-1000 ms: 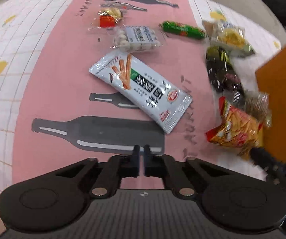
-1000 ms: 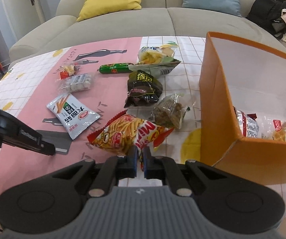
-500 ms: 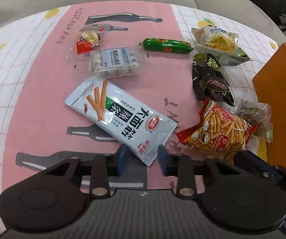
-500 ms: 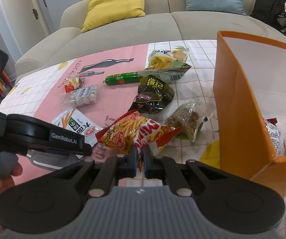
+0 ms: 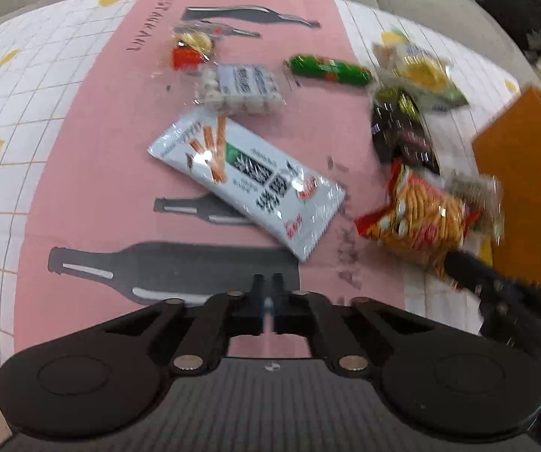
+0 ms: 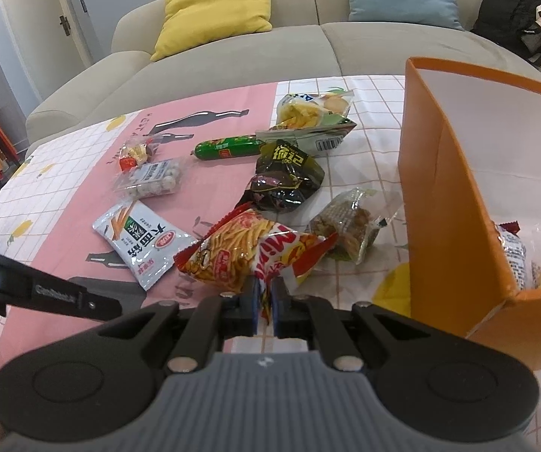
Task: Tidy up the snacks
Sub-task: 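Grasp the white breadstick packet with the left tool while the right tool grasps the red fries-snack bag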
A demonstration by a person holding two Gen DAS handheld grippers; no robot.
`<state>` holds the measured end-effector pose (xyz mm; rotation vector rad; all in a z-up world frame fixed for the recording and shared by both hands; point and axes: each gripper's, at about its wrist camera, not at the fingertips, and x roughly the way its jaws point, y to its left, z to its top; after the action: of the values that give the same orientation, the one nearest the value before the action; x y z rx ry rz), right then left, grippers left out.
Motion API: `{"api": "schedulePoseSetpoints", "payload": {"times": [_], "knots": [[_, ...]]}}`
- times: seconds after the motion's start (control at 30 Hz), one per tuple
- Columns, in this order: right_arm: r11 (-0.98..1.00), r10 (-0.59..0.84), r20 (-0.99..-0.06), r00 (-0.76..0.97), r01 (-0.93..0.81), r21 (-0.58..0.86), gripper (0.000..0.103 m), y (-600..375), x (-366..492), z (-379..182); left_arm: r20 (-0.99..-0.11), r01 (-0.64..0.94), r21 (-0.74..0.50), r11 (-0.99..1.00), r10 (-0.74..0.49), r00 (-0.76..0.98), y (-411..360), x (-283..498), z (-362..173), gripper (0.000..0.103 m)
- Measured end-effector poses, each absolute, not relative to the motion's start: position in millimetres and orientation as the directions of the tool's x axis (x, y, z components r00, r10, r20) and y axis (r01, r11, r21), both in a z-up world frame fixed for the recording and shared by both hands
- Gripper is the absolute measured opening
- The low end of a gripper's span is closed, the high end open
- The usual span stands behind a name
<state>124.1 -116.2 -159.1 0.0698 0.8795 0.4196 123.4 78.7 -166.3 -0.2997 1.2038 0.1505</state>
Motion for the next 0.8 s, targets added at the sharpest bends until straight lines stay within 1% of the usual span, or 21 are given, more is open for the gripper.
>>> {"api": "schedulePoseSetpoints", "payload": {"times": [0.03,0.07,0.13,0.2,0.23,0.27,0.37,0.43,0.47,0.5,0.53,0.6,0.67,0.8], "knots": [[0.917,0.384,-0.732,0.563,-0.328,0.228,0.003,-115,125,-159,-0.933,-0.295,-0.156,0.943,-0.043,0.357,81,127,-166,0.029],[0.916,0.385,-0.731,0.564,-0.332,0.226,0.003,-114,126,-159,-0.931,-0.317,-0.167,0.933,-0.043,0.363,82,132,-165,0.047],[0.91,0.396,-0.729,0.558,-0.347,0.228,0.003,-111,127,-158,-0.921,-0.34,-0.18,0.923,-0.036,0.389,83,140,-162,0.061],[0.904,0.408,-0.726,0.554,-0.357,0.236,0.003,-108,131,-159,-0.918,-0.368,-0.175,0.913,-0.015,0.397,84,149,-159,0.067],[0.901,0.416,-0.725,0.549,-0.358,0.245,0.005,-106,134,-160,-0.917,-0.387,-0.174,0.905,-0.006,0.398,85,154,-159,0.077],[0.896,0.426,-0.726,0.54,-0.36,0.258,0.008,-104,137,-160,-0.918,-0.411,-0.171,0.896,0.007,0.398,86,159,-159,0.082],[0.879,0.459,-0.728,0.51,-0.382,0.286,0.013,-101,143,-161,-0.926,-0.482,-0.127,0.867,0.07,0.371,90,173,-163,0.083],[0.879,0.451,-0.714,0.536,-0.408,0.249,0.033,-101,140,-153,-0.933,-0.509,-0.112,0.854,0.086,0.35,94,181,-166,0.083],[0.879,0.442,-0.701,0.56,-0.426,0.214,0.039,-100,137,-148,-0.938,-0.524,-0.103,0.846,0.092,0.334,95,185,-169,0.083],[0.879,0.429,-0.686,0.588,-0.447,0.168,0.049,-98,135,-143,-0.942,-0.536,-0.097,0.838,0.097,0.322,96,187,-171,0.083],[0.875,0.425,-0.675,0.603,-0.465,0.136,0.056,-96,135,-139,-0.945,-0.547,-0.092,0.832,0.1,0.311,96,190,-174,0.083],[0.853,0.436,-0.672,0.599,-0.513,0.096,0.058,-92,140,-139,-0.949,-0.566,-0.089,0.82,0.103,0.298,97,193,-179,0.083],[0.833,0.446,-0.686,0.575,-0.547,0.083,0.058,-87,149,-144,-0.948,-0.586,-0.1,0.804,0.102,0.301,98,196,-180,0.088],[0.81,0.449,-0.711,0.541,-0.582,0.069,0.059,-80,164,-156,-0.947,-0.613,-0.077,0.786,0.135,0.292,96,205,-183,0.091]]}}
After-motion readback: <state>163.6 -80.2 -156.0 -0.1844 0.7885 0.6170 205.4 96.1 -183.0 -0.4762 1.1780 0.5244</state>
